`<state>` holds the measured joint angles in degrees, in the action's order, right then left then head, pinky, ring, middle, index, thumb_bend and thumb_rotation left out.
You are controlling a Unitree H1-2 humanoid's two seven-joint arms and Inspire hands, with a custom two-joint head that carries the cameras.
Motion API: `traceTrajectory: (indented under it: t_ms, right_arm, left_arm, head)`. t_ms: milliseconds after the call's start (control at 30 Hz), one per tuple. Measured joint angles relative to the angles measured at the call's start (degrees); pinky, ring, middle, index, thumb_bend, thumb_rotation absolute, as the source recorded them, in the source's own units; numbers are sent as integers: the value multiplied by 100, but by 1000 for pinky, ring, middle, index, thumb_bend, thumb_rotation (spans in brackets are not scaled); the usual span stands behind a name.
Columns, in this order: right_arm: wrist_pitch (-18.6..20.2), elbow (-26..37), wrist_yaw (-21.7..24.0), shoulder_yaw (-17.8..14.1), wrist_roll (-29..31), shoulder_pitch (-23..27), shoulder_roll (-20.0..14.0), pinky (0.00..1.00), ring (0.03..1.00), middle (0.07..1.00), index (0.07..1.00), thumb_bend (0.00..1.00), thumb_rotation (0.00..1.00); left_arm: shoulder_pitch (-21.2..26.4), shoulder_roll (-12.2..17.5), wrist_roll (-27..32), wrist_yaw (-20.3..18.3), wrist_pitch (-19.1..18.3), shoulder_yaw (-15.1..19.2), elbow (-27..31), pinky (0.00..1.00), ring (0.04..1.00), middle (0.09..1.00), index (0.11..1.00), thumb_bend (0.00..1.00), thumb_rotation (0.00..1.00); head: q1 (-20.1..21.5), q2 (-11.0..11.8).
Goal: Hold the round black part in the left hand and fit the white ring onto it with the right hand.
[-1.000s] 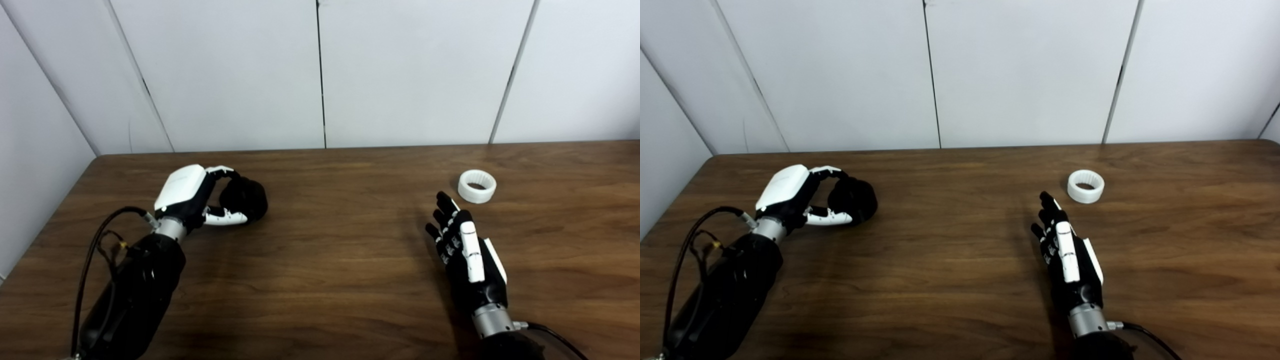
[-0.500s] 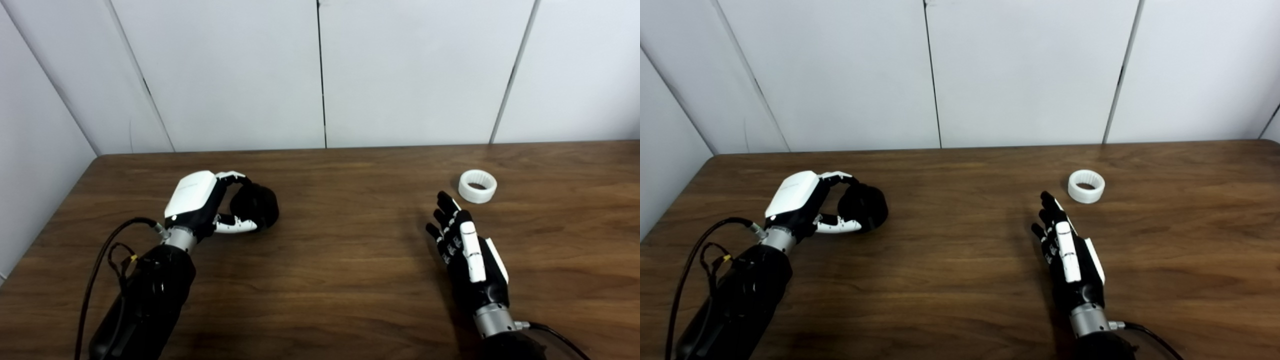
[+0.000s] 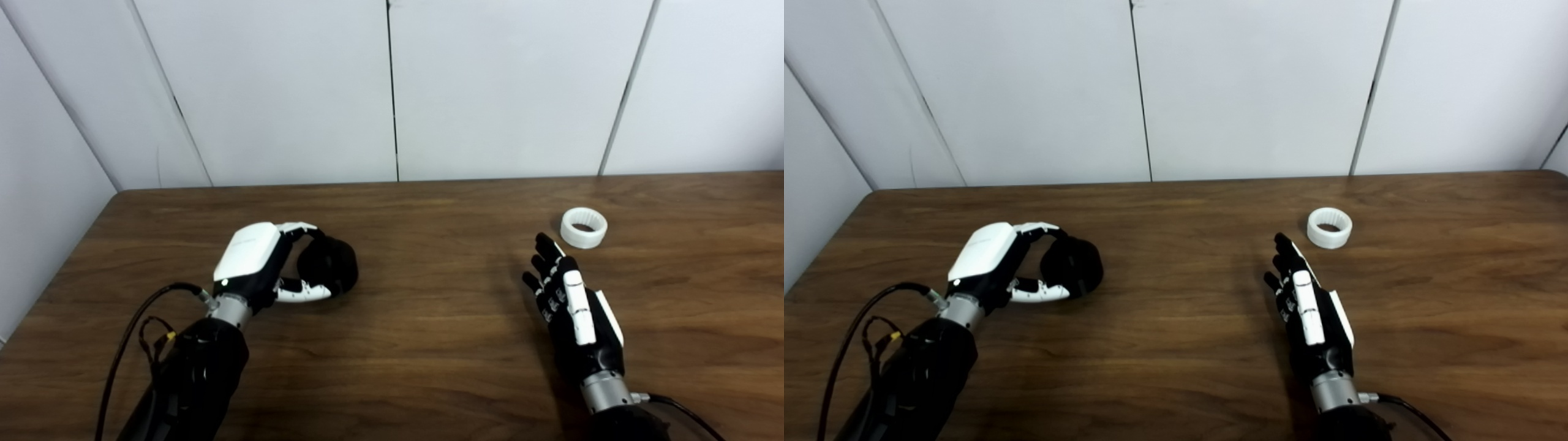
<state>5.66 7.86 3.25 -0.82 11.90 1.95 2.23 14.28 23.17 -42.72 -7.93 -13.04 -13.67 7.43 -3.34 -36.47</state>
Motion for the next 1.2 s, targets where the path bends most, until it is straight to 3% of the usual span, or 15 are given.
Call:
traceTrajectory:
  t_ms: [533,1033,1200]
  right_arm:
    - [5,35,-2,4,-2,4,1,957,994,978,920,525,865]
    - [19,103,-43,12,-47,28,3,955,996,984,929,541,870]
    - [35,130,-74,12,-47,42,21,953,997,985,929,536,867]
  left_arm:
    - [-808,-276,-417,-118,125,-216,1080,741,843,822,719,812,337]
    - [-1790,-625,-972,262,882,-408,1630,832,865,819,715,793,407]
    - [-2091,-685,-1099,158,1069,-547,1911,870,877,831,736,775,400]
  head:
    - [53,-53]
    - [106,-123]
    - [132,-149]
